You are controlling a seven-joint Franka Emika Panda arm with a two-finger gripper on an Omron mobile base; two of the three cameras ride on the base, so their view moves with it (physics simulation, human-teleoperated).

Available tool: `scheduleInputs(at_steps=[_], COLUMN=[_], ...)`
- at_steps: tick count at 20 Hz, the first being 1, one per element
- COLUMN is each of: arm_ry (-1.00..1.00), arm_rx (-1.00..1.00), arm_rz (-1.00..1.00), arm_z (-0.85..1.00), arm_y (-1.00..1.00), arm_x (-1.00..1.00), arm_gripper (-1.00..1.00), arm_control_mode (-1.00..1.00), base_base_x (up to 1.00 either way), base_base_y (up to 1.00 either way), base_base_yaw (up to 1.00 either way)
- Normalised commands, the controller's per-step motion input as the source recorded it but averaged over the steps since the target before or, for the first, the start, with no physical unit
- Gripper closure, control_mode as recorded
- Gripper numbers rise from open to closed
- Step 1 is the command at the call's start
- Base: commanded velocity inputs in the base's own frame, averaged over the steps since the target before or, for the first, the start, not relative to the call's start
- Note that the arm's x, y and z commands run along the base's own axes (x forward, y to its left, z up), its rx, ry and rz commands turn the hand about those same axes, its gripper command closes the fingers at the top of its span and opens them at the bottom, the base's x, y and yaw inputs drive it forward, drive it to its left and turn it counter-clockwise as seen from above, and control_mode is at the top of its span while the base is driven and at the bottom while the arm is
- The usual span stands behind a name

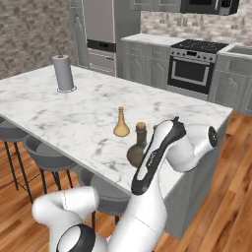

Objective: The dining table condiment station is running low on oil/vinegar bottle. Refill the condiment station by opening the cabinet and taking the oil/vinegar bottle from the cabinet and placing it on the dining table.

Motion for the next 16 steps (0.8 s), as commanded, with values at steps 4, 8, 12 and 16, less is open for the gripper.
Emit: scheduleInputs(at_steps=[4,8,12,16], arm_ry=[-0.06,-0.01,0.0,0.0], arm_rx=[-0.19,-0.19,-0.21,-0.23], arm_rz=[-0.13,-0.11,-0.08,-0.06], arm_z=[0.78,0.74,0.77,0.73], arm_y=[0.31,0.39,0.51,0.58], arm_x=[-0.77,-0.73,-0.66,-0.57], arm_gripper=[-1.0,-1.0,-1.0,-1.0], arm_control_mode=[-1.0,-1.0,-1.0,-1.0], base_base_x=[0.0,0.0,0.0,0.0], base_base_y=[0.0,0.0,0.0,0.0], base_base_yaw=[0.0,0.0,0.0,0.0])
